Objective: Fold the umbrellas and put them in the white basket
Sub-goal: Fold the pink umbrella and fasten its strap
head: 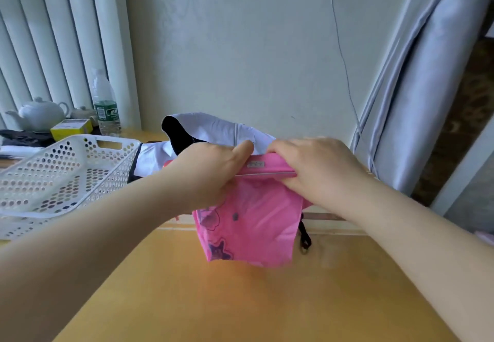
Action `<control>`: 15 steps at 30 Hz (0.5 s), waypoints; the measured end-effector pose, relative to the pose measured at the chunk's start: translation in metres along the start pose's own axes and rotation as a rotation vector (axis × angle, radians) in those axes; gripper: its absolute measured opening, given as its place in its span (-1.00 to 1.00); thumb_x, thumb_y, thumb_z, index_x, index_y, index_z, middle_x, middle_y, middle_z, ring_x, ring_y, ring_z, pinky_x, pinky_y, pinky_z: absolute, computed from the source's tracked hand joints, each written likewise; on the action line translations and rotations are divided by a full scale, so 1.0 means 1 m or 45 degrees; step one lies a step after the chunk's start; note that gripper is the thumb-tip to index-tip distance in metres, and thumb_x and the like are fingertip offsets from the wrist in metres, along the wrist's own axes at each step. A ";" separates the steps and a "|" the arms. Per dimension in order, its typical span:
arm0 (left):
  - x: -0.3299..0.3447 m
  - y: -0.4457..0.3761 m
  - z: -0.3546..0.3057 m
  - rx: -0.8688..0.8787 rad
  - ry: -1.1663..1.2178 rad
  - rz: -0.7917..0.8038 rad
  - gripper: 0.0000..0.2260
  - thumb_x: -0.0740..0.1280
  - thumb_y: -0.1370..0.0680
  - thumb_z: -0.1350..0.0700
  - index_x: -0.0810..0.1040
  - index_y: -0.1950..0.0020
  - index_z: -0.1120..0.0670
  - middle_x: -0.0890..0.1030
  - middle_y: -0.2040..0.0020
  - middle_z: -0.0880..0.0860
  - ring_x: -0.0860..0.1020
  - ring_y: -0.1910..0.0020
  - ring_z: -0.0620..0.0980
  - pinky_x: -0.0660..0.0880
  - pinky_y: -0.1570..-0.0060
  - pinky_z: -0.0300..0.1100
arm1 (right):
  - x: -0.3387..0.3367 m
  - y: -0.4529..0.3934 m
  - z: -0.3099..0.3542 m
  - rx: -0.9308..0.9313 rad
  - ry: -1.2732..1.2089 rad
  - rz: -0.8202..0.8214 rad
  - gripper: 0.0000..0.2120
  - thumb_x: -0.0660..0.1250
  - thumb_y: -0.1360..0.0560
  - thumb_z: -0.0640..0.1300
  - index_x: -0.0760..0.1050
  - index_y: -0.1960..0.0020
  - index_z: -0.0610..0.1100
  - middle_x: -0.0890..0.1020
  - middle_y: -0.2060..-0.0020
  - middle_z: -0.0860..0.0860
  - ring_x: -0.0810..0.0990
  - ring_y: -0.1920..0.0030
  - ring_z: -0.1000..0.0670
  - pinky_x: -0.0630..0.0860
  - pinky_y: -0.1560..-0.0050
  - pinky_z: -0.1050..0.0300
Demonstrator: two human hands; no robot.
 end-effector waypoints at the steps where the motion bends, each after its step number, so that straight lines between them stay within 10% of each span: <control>1: -0.001 -0.005 0.008 -0.090 -0.049 0.024 -0.60 0.33 -0.31 0.28 0.15 0.04 0.07 0.34 0.41 -0.02 0.41 0.43 0.14 0.04 0.53 -0.17 | -0.006 0.000 -0.004 -0.014 -0.050 -0.131 -0.54 0.40 -0.46 -0.01 0.40 -0.32 -0.03 0.59 -0.14 0.03 0.51 -0.15 -0.08 0.32 -0.17 0.04; 7: 0.018 0.006 0.028 -0.234 -0.080 0.235 -0.69 0.23 -0.43 0.25 0.33 -0.17 0.16 0.57 0.09 0.11 0.53 0.14 0.19 0.07 0.47 -0.12 | 0.000 0.014 -0.007 -0.030 -0.171 -0.404 -0.39 0.56 -0.29 -0.01 0.47 -0.28 -0.12 0.58 -0.14 -0.04 0.39 -0.18 -0.03 0.18 -0.26 0.09; 15: 0.009 0.016 0.003 0.105 -0.161 -0.008 -0.48 0.42 -0.02 0.31 0.30 0.11 0.12 0.42 0.50 -0.01 0.40 0.62 0.05 0.06 0.63 -0.30 | 0.034 -0.011 0.015 -0.036 -0.248 0.305 -0.69 0.32 -0.50 0.13 0.45 -0.11 -0.06 0.54 0.13 0.08 0.55 0.05 -0.01 0.48 0.17 0.07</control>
Point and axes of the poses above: each hand's wrist, its own y-axis away from the middle knuckle, its own x-axis out of the palm, z = x × y, the point moved 8 cm from there along -y, towards the middle knuckle
